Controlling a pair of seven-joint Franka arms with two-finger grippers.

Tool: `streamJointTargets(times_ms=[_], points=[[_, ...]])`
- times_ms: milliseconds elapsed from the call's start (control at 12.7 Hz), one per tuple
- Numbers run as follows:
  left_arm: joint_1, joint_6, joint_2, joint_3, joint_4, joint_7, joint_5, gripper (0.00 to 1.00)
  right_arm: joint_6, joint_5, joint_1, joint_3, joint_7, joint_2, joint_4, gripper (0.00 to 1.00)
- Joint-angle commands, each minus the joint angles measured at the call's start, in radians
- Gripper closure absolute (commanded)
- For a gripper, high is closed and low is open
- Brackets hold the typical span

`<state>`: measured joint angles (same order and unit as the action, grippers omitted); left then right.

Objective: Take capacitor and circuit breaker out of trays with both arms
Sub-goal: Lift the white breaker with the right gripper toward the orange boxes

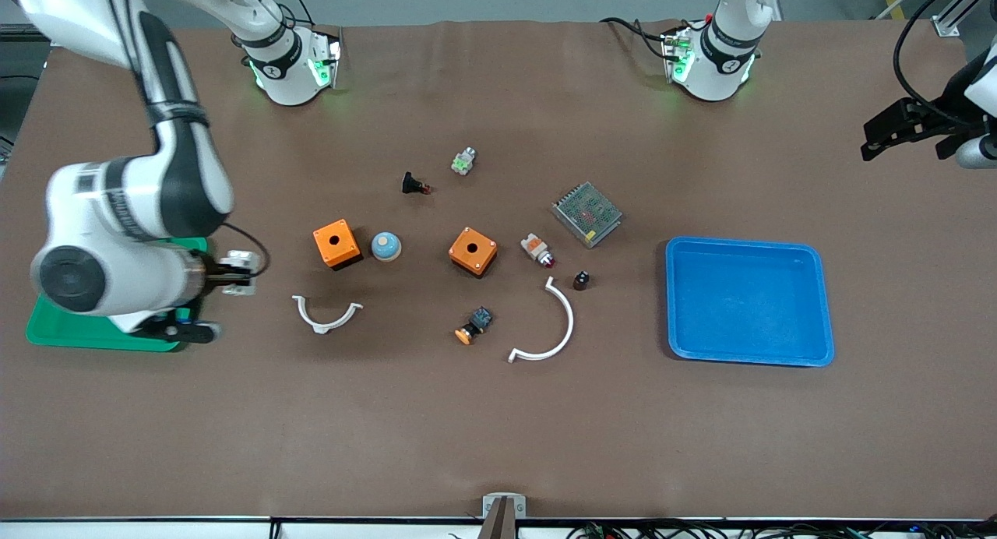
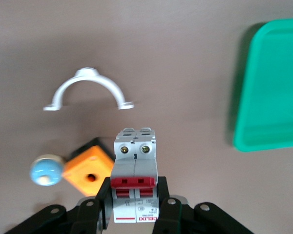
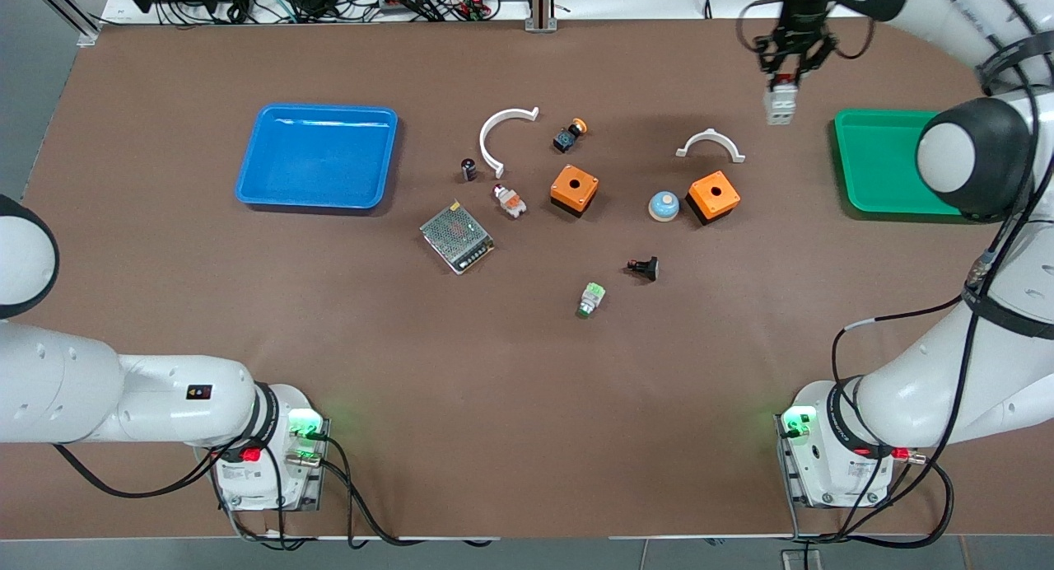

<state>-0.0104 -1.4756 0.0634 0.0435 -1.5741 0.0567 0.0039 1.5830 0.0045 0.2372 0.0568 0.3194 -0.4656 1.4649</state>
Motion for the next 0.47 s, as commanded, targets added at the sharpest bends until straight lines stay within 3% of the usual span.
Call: streamJointTargets(times_ms=[0,315,394], points=[[-0.003,-0.028,0.013,0.012,-0.012,0.041,-0.041,0.00,0.011,0.113,0.072,0.011,0.140,-0.004,-0.005,0.89],[-0.008,-0.032,0.009,0.021,-0.015,0.041,-0.004,0.00,0.173,0.175,0.189,0.011,0.283,-0.045,0.023,0.89],[-0.003,-0.037,0.016,0.051,-0.015,0.041,0.029,0.00,0.255,0.202,0.212,0.011,0.305,-0.053,0.049,0.89]])
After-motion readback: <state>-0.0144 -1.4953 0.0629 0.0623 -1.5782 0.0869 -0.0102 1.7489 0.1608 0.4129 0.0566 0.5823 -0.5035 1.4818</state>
